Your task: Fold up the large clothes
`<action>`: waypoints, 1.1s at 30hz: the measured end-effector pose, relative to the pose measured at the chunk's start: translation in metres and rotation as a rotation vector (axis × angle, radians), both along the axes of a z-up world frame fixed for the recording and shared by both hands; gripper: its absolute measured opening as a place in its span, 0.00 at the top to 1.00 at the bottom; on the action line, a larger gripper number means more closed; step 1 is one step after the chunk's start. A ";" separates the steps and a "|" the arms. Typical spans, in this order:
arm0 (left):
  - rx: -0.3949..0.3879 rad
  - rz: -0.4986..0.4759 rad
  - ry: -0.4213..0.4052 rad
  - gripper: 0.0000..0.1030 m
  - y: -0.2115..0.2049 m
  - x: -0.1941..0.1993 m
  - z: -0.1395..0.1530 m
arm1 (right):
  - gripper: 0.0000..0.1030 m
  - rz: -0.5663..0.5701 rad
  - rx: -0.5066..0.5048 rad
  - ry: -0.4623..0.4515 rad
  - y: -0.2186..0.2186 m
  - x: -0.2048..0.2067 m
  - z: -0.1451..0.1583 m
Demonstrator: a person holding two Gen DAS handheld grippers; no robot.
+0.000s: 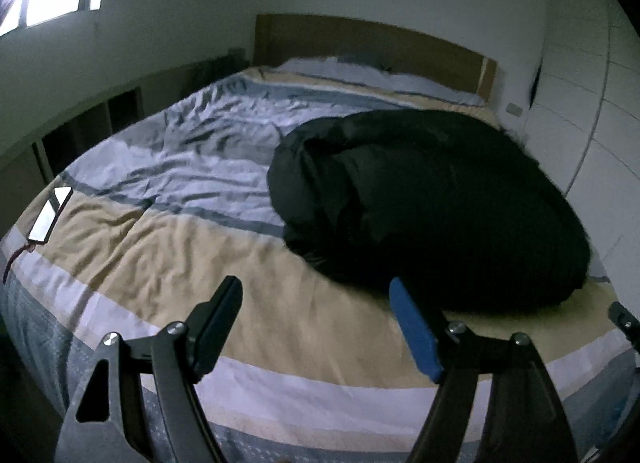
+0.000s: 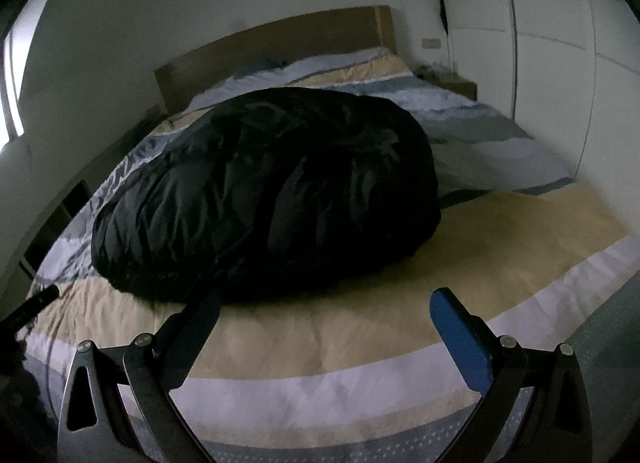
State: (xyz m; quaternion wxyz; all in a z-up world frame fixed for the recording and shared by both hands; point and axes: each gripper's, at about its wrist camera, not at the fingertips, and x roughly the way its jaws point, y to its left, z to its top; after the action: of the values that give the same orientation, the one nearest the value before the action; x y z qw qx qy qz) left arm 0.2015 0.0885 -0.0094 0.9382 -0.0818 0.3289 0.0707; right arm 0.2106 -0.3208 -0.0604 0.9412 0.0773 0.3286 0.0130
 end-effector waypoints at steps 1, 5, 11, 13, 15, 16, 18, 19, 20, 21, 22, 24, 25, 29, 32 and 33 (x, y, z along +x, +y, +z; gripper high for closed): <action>0.016 0.006 -0.010 0.27 -0.004 -0.005 0.004 | 0.00 0.002 -0.007 -0.011 0.003 -0.004 0.002; 0.087 0.012 -0.062 0.27 -0.021 -0.022 0.021 | 0.00 0.008 -0.062 -0.079 0.013 -0.022 0.013; 0.121 0.021 -0.109 0.27 -0.033 -0.042 0.033 | 0.00 0.013 -0.089 -0.129 0.020 -0.045 0.021; 0.122 0.018 -0.116 0.27 -0.035 -0.047 0.036 | 0.00 0.020 -0.094 -0.134 0.022 -0.051 0.023; 0.124 0.010 -0.129 0.27 -0.038 -0.053 0.038 | 0.00 0.023 -0.097 -0.142 0.022 -0.057 0.026; 0.123 0.002 -0.138 0.27 -0.040 -0.057 0.040 | 0.00 0.025 -0.097 -0.146 0.023 -0.060 0.027; 0.122 -0.009 -0.147 0.27 -0.043 -0.063 0.042 | 0.00 0.026 -0.101 -0.153 0.024 -0.064 0.031; 0.121 -0.017 -0.152 0.27 -0.044 -0.066 0.044 | 0.00 0.027 -0.101 -0.157 0.024 -0.066 0.032; 0.123 -0.023 -0.158 0.27 -0.046 -0.069 0.045 | 0.00 0.027 -0.102 -0.161 0.025 -0.068 0.033; 0.125 -0.028 -0.164 0.27 -0.047 -0.071 0.047 | 0.00 0.027 -0.102 -0.168 0.025 -0.071 0.035; 0.127 -0.034 -0.171 0.27 -0.049 -0.074 0.049 | 0.00 0.027 -0.102 -0.171 0.025 -0.073 0.036; 0.127 -0.042 -0.181 0.27 -0.050 -0.079 0.052 | 0.00 0.028 -0.106 -0.180 0.026 -0.077 0.038; 0.127 -0.046 -0.184 0.27 -0.051 -0.081 0.053 | 0.00 0.028 -0.107 -0.183 0.026 -0.078 0.039; 0.131 -0.061 -0.198 0.27 -0.054 -0.090 0.057 | 0.00 0.030 -0.106 -0.198 0.027 -0.085 0.044; 0.138 -0.069 -0.206 0.27 -0.057 -0.095 0.060 | 0.00 0.034 -0.106 -0.210 0.027 -0.090 0.048; 0.138 -0.072 -0.207 0.27 -0.057 -0.096 0.061 | 0.00 0.035 -0.107 -0.215 0.027 -0.092 0.050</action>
State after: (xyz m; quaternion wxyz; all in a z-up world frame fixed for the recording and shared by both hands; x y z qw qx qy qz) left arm 0.1053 0.0313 0.0512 0.9724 -0.0121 0.2273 0.0508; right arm 0.1183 -0.2933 -0.0106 0.9734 0.0193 0.2272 0.0200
